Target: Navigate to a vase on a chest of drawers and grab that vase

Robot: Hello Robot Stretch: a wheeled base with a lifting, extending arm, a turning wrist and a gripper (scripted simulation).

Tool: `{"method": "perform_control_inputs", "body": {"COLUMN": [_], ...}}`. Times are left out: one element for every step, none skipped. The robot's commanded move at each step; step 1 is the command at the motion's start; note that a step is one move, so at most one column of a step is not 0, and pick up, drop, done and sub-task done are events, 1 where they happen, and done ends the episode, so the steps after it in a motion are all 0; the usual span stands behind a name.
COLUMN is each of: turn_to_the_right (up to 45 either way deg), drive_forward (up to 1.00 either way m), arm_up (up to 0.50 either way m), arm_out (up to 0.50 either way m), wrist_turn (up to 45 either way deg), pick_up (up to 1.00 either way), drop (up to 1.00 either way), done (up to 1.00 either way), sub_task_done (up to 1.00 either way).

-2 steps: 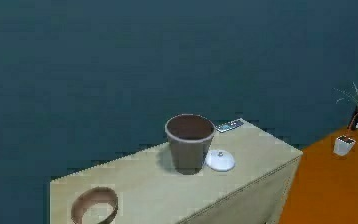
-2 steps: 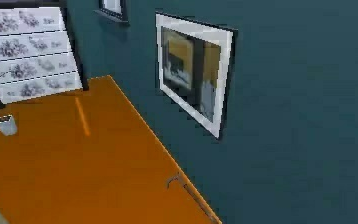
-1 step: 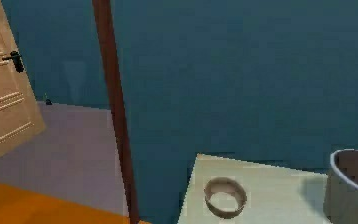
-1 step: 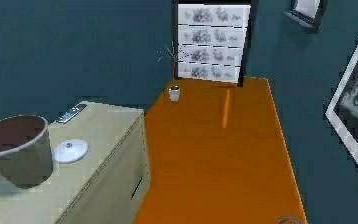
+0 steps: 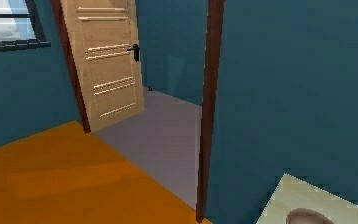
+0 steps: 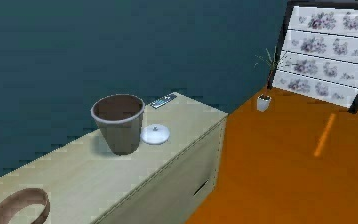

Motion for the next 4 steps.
{"method": "perform_control_inputs", "body": {"turn_to_the_right": [0.0,0.0,0.0,0.0], "drive_forward": [0.00,0.00,0.00,0.00], "arm_up": [0.50,0.36,0.00,0.00], "arm_out": [0.00,0.00,0.48,0.00], "wrist_turn": [0.0,0.0,0.0,45.0], "pick_up": [0.00,0.00,0.00,0.00], "drop": [0.00,0.00,0.00,0.00], "done": [0.00,0.00,0.00,0.00], "sub_task_done": [0.00,0.00,0.00,0.00]}}
